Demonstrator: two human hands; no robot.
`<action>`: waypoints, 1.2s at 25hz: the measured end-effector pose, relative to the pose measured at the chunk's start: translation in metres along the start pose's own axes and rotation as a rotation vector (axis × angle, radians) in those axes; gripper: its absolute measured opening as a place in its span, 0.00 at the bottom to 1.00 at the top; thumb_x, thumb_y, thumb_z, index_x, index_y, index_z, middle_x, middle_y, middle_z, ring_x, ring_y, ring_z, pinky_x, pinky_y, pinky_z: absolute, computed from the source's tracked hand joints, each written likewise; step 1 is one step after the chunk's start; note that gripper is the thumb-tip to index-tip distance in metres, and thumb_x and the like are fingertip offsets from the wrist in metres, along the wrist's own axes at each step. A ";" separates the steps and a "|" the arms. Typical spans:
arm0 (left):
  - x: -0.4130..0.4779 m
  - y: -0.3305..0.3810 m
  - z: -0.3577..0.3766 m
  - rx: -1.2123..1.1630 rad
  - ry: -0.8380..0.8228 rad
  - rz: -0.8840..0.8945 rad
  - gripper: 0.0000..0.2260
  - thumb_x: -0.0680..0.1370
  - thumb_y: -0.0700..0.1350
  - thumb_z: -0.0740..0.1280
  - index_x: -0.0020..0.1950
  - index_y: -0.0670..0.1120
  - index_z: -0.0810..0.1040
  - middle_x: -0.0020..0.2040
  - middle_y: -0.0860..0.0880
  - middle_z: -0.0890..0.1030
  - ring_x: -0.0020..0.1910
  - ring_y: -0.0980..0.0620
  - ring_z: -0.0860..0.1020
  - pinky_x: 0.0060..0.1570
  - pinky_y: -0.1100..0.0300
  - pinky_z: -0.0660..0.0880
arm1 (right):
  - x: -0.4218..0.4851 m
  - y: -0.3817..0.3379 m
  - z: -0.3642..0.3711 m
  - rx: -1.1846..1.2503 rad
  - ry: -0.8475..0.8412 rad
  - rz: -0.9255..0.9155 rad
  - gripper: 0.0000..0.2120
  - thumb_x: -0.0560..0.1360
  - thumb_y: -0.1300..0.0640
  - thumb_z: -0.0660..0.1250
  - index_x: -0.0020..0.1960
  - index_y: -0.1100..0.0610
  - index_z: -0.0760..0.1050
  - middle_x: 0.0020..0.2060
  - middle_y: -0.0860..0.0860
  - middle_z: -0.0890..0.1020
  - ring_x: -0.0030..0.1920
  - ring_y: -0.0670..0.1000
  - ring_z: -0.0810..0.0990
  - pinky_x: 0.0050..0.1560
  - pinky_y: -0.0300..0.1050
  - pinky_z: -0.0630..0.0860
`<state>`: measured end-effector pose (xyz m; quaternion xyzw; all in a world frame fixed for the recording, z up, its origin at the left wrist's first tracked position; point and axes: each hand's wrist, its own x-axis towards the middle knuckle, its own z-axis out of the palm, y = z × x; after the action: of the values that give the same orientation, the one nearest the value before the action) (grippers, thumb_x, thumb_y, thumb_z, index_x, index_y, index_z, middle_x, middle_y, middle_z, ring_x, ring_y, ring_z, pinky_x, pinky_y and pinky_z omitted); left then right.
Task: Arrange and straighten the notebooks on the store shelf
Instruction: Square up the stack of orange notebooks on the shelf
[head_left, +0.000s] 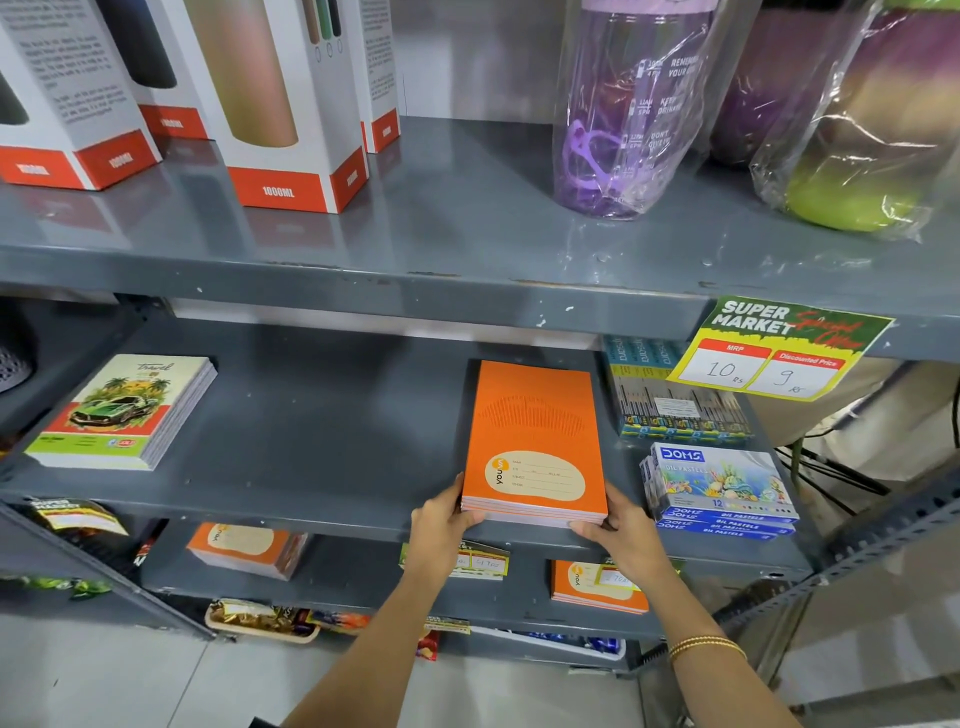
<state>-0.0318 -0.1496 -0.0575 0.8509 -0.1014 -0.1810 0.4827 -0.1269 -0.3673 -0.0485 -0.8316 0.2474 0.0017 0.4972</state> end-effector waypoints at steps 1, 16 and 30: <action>0.000 0.000 0.001 0.002 0.011 -0.004 0.17 0.76 0.43 0.67 0.65 0.49 0.74 0.57 0.51 0.83 0.57 0.52 0.80 0.63 0.52 0.73 | 0.000 0.000 0.000 -0.003 -0.001 -0.001 0.30 0.70 0.62 0.71 0.69 0.54 0.66 0.58 0.52 0.81 0.60 0.52 0.77 0.64 0.53 0.72; -0.008 -0.002 0.011 -0.022 0.088 -0.065 0.18 0.77 0.47 0.65 0.66 0.51 0.73 0.57 0.52 0.83 0.57 0.50 0.80 0.63 0.52 0.73 | -0.003 -0.003 -0.002 0.005 -0.006 0.021 0.29 0.70 0.62 0.71 0.69 0.54 0.67 0.57 0.51 0.81 0.56 0.48 0.78 0.64 0.53 0.72; 0.019 0.018 -0.035 -0.096 -0.203 -0.011 0.24 0.78 0.32 0.55 0.68 0.55 0.70 0.64 0.55 0.77 0.65 0.57 0.73 0.70 0.56 0.67 | -0.003 -0.058 0.006 0.006 0.171 0.030 0.42 0.68 0.40 0.69 0.75 0.50 0.53 0.66 0.52 0.72 0.66 0.58 0.72 0.63 0.56 0.71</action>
<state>0.0001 -0.1380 -0.0295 0.8047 -0.1361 -0.2735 0.5090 -0.1044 -0.3384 -0.0031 -0.8234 0.3015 -0.0625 0.4767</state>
